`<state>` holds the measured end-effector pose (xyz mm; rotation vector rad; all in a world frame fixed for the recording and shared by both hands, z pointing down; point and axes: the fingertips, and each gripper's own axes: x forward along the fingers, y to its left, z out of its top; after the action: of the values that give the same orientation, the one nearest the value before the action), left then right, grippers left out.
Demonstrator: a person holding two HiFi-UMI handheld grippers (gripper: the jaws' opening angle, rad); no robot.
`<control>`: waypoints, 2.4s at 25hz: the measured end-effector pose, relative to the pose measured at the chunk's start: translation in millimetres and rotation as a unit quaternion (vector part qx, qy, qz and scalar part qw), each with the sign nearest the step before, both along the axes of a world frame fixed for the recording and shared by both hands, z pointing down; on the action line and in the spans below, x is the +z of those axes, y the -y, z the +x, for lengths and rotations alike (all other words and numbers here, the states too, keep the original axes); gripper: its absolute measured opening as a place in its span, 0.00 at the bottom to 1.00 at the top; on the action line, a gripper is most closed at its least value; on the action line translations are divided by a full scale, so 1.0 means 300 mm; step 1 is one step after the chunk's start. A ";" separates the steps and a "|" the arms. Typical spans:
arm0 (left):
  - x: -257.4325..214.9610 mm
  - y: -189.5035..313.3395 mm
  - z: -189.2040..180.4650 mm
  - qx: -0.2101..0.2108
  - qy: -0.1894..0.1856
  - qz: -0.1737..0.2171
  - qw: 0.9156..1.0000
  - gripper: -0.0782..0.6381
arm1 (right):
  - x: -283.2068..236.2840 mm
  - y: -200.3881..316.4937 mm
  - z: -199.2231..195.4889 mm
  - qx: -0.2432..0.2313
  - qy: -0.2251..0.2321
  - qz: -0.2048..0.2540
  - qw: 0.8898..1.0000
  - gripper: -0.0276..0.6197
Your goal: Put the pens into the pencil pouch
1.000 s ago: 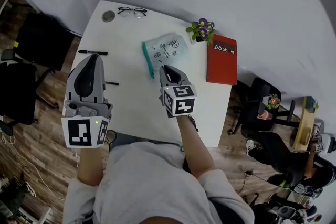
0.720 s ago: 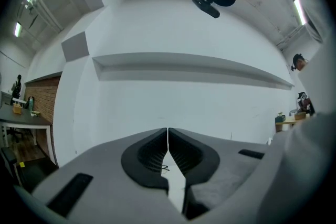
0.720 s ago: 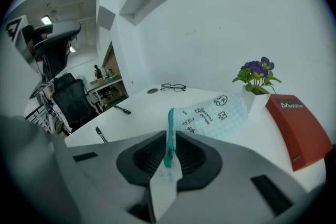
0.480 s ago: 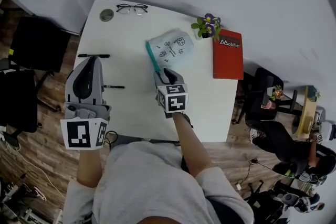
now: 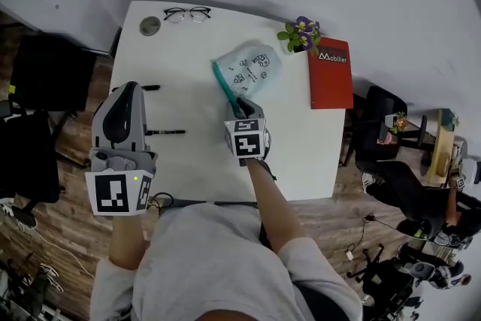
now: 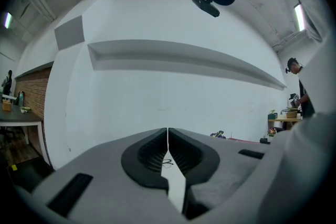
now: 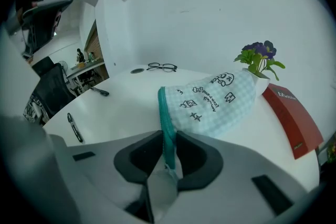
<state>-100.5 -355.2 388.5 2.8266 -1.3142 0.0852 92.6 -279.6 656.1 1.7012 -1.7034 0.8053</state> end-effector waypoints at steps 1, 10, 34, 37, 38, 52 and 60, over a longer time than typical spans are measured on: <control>0.001 0.007 -0.002 0.002 -0.001 -0.001 1.000 0.15 | -0.008 0.001 0.000 0.003 0.001 0.003 1.000 0.18; -0.009 0.022 -0.006 -0.001 -0.008 0.001 1.000 0.15 | -0.225 0.027 -0.020 -0.043 0.019 0.084 0.995 0.15; -0.118 -0.256 -0.101 -0.118 0.007 0.046 0.992 0.15 | -0.836 -0.066 -0.144 -0.213 0.237 0.264 0.910 0.15; -0.091 -0.282 -0.132 -0.121 0.026 0.040 0.992 0.15 | -0.844 -0.077 -0.174 -0.232 0.242 0.265 0.904 0.15; -0.075 -0.284 -0.140 -0.117 0.036 0.035 0.992 0.15 | -0.847 -0.080 -0.183 -0.237 0.243 0.266 0.902 0.15; 0.304 -0.122 -0.081 0.131 0.260 -0.068 0.954 0.29 | -0.865 -0.082 -0.249 -0.245 0.265 0.267 0.893 0.15; 0.551 -0.010 -0.021 0.260 0.409 -0.080 0.871 0.29 | -0.848 -0.052 -0.246 -0.215 0.256 0.263 0.905 0.15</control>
<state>-106.9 -352.3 553.8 2.9728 -0.4491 1.4463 19.0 -264.0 401.7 1.3867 -2.7409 0.6437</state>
